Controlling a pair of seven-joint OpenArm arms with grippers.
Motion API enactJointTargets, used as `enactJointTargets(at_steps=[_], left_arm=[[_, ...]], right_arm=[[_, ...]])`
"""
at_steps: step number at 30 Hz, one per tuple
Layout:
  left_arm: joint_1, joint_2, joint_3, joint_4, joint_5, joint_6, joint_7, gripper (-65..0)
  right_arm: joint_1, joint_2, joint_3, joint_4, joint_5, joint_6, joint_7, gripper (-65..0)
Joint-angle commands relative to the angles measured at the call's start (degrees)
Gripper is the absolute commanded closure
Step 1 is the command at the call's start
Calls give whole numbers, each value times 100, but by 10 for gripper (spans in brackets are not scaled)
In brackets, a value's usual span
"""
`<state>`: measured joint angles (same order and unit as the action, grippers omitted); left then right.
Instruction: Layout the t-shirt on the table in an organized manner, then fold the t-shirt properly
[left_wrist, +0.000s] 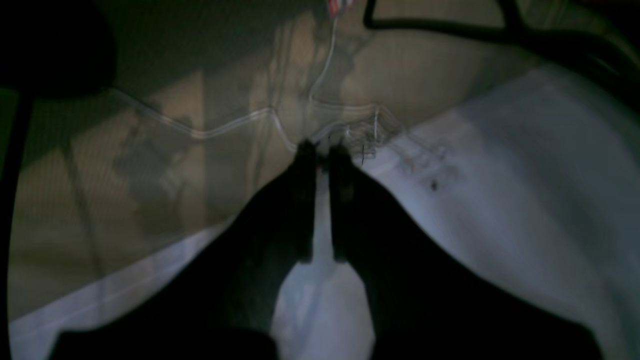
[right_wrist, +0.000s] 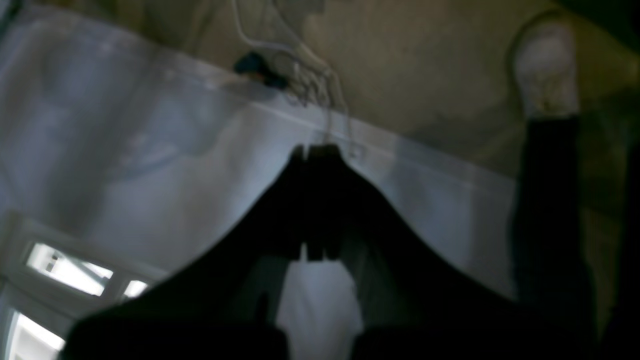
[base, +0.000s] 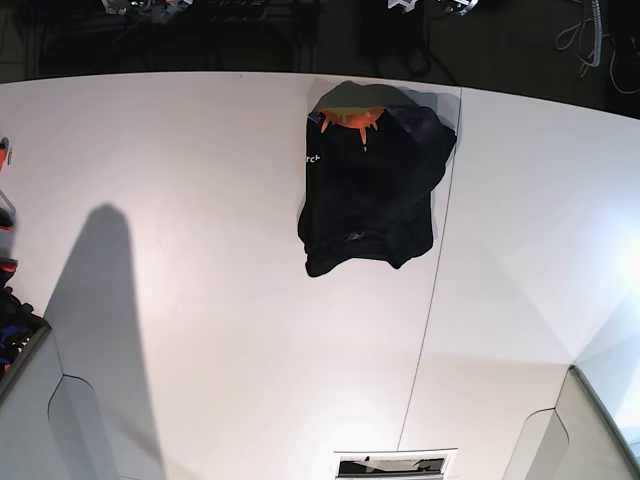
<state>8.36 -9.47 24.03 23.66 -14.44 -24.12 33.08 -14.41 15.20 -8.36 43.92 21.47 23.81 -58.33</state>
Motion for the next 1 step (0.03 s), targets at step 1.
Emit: enactJointTargets(at_steps=[1], left_arm=[[-66, 85, 0, -48, 33, -50, 17, -52]], right_arm=[[90, 0, -2, -74, -7, 0, -59, 0]])
